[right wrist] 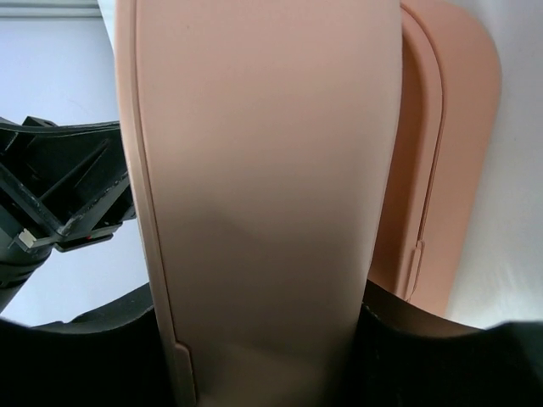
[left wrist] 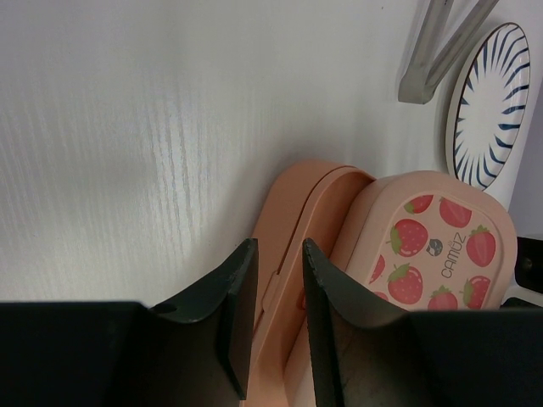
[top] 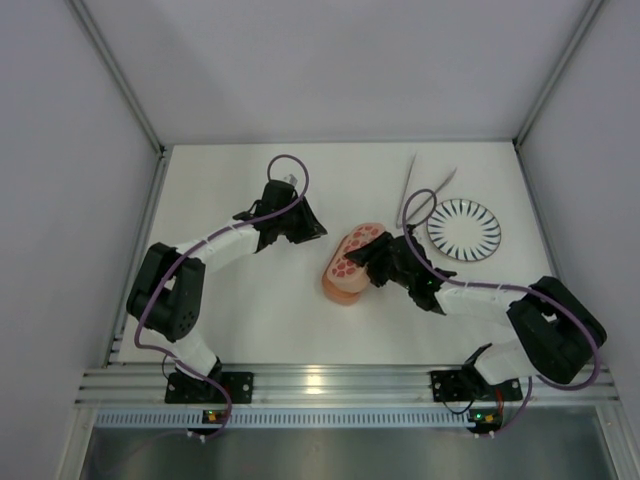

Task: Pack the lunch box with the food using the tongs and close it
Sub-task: Place the packing box on the packing box.

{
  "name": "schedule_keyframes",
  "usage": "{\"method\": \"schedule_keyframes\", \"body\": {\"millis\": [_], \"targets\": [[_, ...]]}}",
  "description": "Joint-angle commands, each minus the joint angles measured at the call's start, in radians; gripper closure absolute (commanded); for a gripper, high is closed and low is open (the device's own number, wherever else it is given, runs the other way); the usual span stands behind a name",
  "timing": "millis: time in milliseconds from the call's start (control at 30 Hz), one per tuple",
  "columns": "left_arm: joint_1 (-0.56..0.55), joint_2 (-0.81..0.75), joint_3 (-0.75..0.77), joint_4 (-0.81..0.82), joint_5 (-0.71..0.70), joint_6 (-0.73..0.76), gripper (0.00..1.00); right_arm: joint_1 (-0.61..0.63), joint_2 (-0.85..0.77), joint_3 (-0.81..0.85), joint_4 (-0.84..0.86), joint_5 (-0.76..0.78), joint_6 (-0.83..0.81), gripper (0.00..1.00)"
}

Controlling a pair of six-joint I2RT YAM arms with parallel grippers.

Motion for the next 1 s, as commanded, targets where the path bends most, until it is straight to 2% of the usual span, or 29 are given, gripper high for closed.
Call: {"method": "schedule_keyframes", "body": {"millis": [0, 67, 200, 967], "targets": [[-0.003, -0.003, 0.018, 0.035, 0.006, 0.007, 0.67, 0.032, 0.005, 0.048, 0.04, 0.025, 0.008, 0.46], [-0.003, -0.003, 0.018, 0.035, 0.008, 0.007, 0.67, 0.034, -0.003, 0.052, -0.002, 0.031, 0.006, 0.4], [-0.003, -0.004, 0.02, 0.041, 0.014, 0.004, 0.67, 0.037, -0.029, 0.062, -0.069, 0.031, 0.003, 0.35], [-0.003, 0.0, 0.014, 0.082, 0.051, -0.011, 0.66, 0.037, -0.141, 0.138, -0.45, 0.055, -0.049, 0.31]]}}
